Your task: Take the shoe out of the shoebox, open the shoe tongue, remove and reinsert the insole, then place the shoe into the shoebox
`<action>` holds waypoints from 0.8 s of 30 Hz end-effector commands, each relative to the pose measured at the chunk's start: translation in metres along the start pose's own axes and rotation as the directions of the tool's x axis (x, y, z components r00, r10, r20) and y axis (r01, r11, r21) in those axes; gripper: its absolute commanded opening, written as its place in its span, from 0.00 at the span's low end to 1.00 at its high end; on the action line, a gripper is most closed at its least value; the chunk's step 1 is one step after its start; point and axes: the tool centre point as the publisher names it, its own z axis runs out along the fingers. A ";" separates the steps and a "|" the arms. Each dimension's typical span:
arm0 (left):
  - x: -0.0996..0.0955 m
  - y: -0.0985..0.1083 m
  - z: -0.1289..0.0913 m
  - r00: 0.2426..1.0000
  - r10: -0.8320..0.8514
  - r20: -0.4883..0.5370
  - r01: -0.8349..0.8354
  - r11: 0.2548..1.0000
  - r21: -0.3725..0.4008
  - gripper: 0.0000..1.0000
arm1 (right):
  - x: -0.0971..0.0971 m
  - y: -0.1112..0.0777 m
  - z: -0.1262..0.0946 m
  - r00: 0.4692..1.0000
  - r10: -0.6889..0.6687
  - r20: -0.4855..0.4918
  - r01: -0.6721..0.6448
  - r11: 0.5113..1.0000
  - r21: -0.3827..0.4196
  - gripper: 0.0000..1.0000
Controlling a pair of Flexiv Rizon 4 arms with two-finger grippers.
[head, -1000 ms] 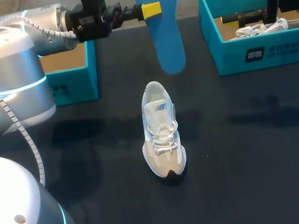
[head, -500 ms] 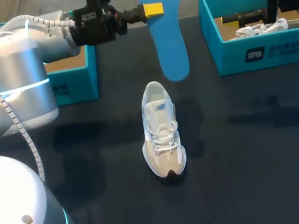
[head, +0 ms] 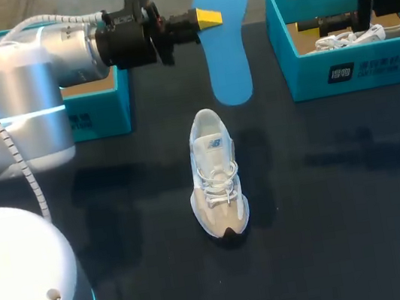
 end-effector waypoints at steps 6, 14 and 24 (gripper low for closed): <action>-0.001 -0.001 0.003 0.982 -0.184 0.039 0.185 0.982 -0.028 0.00 | 0.008 -0.003 0.004 0.997 0.018 0.078 -0.018 1.000 -0.008 1.00; -0.002 -0.001 0.004 0.983 -0.179 0.036 0.180 0.983 -0.031 0.00 | 0.031 -0.004 0.006 0.956 0.078 0.282 -0.068 0.997 -0.045 1.00; -0.005 -0.002 0.004 0.981 -0.192 0.036 0.193 0.981 -0.014 0.00 | 0.068 -0.001 0.014 0.859 0.093 0.504 -0.077 0.996 -0.052 1.00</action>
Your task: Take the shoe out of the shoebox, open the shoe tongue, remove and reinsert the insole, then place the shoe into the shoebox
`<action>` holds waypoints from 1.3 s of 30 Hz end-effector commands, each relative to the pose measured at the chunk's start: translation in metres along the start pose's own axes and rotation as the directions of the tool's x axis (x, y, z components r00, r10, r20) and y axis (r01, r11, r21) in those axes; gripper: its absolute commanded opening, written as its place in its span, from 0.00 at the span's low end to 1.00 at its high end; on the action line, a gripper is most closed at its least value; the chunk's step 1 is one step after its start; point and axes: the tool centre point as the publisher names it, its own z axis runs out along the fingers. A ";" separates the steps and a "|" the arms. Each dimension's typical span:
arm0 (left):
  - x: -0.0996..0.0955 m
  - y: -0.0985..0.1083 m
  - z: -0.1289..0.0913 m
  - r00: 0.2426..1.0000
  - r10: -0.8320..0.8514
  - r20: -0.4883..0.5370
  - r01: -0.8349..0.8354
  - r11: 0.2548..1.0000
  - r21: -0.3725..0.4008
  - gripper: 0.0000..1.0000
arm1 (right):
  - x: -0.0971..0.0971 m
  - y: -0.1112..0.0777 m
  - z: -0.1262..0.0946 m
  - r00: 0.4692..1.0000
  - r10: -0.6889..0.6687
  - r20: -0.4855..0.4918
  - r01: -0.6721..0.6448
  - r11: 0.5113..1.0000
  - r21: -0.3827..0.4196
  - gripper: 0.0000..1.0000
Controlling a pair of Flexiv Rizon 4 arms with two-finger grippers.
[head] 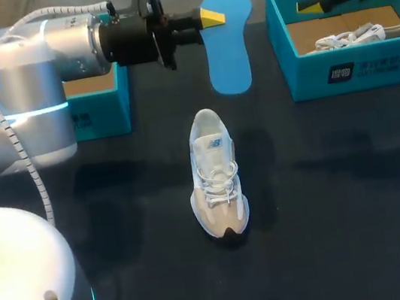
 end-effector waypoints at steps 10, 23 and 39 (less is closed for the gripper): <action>0.000 0.002 0.000 1.000 -0.003 0.002 0.003 1.000 0.005 0.00 | 0.053 0.003 -0.001 0.876 -0.013 0.483 -0.003 1.000 0.031 1.00; 0.000 0.002 0.000 1.000 -0.003 0.002 0.003 1.000 0.005 0.00 | 0.087 0.008 0.002 0.728 -0.077 0.681 0.044 0.997 0.066 1.00; 0.000 0.002 0.000 1.000 -0.003 0.002 0.003 1.000 0.005 0.00 | 0.105 -0.005 0.011 0.586 -0.089 0.805 0.095 0.995 0.041 1.00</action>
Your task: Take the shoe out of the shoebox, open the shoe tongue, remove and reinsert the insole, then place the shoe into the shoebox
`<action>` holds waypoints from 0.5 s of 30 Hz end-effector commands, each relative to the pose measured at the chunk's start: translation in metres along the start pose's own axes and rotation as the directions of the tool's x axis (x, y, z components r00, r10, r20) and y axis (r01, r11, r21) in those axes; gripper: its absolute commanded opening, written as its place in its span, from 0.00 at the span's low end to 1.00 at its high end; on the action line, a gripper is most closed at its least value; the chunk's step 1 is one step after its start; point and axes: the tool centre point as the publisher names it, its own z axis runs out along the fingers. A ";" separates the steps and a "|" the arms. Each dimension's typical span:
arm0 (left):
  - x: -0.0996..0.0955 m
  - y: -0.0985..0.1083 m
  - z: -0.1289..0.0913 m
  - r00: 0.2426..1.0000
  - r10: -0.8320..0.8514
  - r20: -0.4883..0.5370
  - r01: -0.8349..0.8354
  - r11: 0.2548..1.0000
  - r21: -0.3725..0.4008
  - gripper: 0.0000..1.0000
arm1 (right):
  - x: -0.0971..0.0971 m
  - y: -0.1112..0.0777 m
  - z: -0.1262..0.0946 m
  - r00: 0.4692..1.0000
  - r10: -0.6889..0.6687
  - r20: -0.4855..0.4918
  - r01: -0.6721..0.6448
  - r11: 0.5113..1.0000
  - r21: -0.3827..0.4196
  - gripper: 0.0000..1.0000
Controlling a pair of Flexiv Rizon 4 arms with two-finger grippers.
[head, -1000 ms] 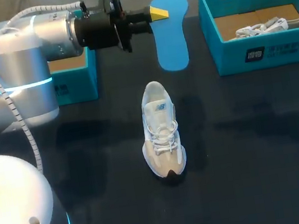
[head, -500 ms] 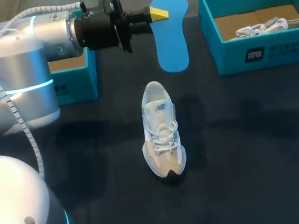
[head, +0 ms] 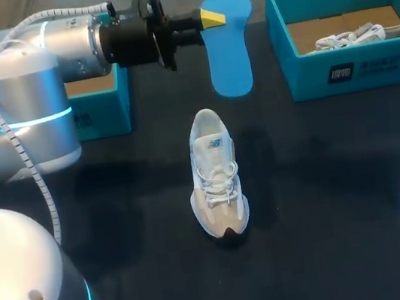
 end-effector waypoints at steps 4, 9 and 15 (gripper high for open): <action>0.000 0.001 -0.001 1.000 0.000 0.003 0.000 1.000 0.000 0.00 | 0.013 -0.004 -0.005 0.951 0.004 0.309 -0.001 1.000 -0.007 1.00; 0.000 0.001 -0.001 1.000 0.000 0.003 0.000 1.000 0.000 0.00 | 0.019 -0.007 -0.003 0.927 0.029 0.374 -0.033 0.999 0.006 1.00; 0.000 0.001 -0.001 1.000 0.000 0.003 0.000 1.000 0.000 0.00 | 0.019 -0.008 -0.002 0.913 0.044 0.405 -0.054 0.998 0.014 1.00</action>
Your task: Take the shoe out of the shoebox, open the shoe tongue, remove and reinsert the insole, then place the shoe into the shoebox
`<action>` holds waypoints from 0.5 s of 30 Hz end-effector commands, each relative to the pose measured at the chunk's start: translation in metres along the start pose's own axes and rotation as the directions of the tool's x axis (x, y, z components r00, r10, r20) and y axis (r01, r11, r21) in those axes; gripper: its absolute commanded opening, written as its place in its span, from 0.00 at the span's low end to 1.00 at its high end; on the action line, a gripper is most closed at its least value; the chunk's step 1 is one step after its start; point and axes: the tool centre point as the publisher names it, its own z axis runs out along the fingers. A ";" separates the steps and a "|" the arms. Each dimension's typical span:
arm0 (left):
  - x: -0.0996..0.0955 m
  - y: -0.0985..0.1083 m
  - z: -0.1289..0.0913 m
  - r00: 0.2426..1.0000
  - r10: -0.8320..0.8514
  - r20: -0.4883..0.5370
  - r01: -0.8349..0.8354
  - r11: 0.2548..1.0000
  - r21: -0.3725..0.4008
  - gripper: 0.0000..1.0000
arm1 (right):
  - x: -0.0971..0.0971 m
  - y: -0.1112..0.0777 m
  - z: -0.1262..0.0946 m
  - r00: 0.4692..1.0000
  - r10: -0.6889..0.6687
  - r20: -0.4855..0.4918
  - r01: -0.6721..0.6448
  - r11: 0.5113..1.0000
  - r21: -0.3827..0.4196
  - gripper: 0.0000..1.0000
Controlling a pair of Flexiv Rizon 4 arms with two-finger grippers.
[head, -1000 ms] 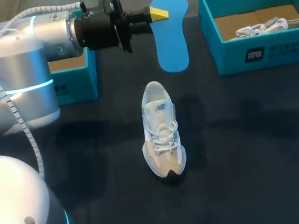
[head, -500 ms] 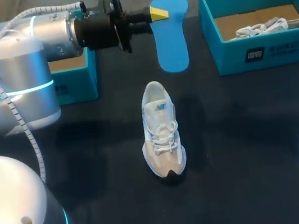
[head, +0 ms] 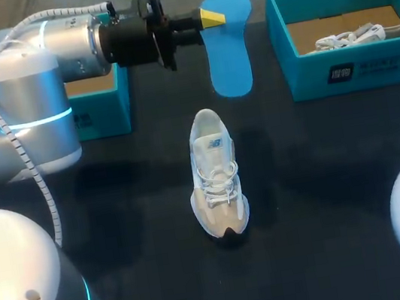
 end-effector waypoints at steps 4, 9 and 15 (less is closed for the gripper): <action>0.000 0.000 -0.001 1.000 0.000 0.001 0.000 1.000 0.000 0.00 | 0.006 0.003 -0.002 0.984 0.003 0.177 -0.004 1.000 0.008 1.00; 0.000 0.000 -0.001 1.000 0.000 0.001 0.000 1.000 0.000 0.00 | 0.006 0.002 -0.003 0.985 0.006 0.174 -0.007 1.000 0.003 1.00; 0.000 0.000 -0.001 1.000 0.000 0.001 0.000 1.000 0.000 0.00 | 0.005 0.000 -0.003 0.986 0.008 0.168 -0.008 1.000 0.002 1.00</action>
